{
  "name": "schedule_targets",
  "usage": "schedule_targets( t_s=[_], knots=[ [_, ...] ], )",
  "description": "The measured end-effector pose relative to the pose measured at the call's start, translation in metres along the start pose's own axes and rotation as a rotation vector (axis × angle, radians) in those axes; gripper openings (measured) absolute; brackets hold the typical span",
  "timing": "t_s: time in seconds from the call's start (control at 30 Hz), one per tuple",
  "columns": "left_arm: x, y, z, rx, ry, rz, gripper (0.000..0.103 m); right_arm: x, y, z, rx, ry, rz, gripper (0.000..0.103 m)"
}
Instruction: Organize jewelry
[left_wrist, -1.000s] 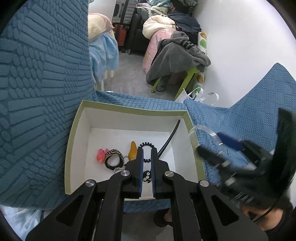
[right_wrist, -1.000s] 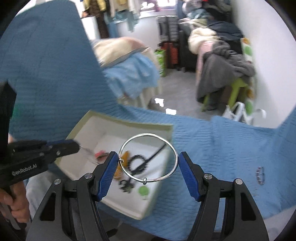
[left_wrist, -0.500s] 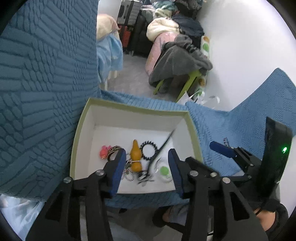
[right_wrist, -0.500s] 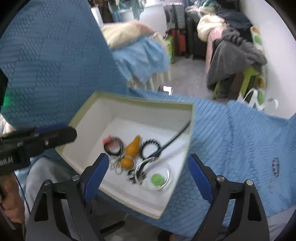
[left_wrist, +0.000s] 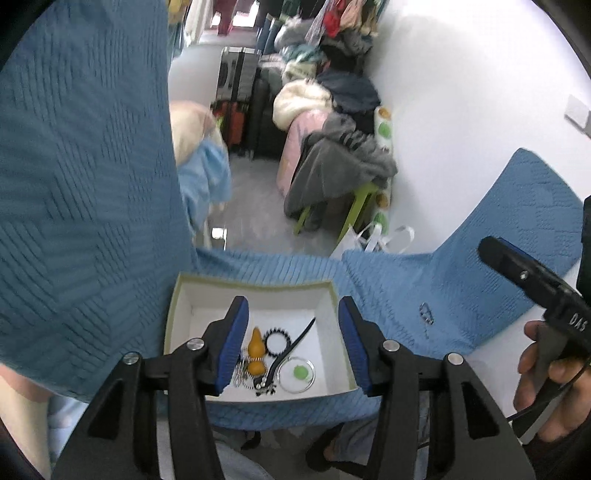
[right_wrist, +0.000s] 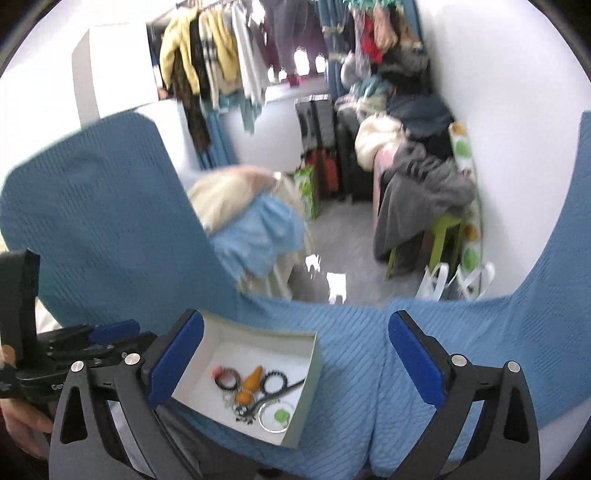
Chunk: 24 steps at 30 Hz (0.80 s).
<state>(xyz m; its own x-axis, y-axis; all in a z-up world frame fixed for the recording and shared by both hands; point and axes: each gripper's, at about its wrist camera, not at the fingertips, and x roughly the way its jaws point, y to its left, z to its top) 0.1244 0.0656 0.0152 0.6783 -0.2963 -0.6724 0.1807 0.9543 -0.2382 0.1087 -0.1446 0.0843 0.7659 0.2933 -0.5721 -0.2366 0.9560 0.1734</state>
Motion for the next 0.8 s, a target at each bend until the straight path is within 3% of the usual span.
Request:
schedule_targets(
  t_s=[0.17, 0.37, 0.63, 0.8],
  knots=[
    [-0.033, -0.01, 0.011, 0.025, -0.071, 0.018, 0.052, -0.048, 0.008, 0.02, -0.031, -0.104, 0.005, 0.103],
    [-0.066, -0.022, 0.007, 0.047, -0.118, 0.027, 0.052, -0.09, 0.015, 0.02, -0.032, -0.168, 0.026, 0.103],
    [-0.093, -0.035, -0.006, 0.052, -0.164, 0.064, 0.054, -0.118, 0.023, -0.002, -0.044, -0.185, -0.006, 0.103],
    [-0.093, -0.044, -0.015, 0.06, -0.158, 0.05, 0.054, -0.124, 0.028, -0.027, -0.045, -0.166, -0.038, 0.103]
  ],
)
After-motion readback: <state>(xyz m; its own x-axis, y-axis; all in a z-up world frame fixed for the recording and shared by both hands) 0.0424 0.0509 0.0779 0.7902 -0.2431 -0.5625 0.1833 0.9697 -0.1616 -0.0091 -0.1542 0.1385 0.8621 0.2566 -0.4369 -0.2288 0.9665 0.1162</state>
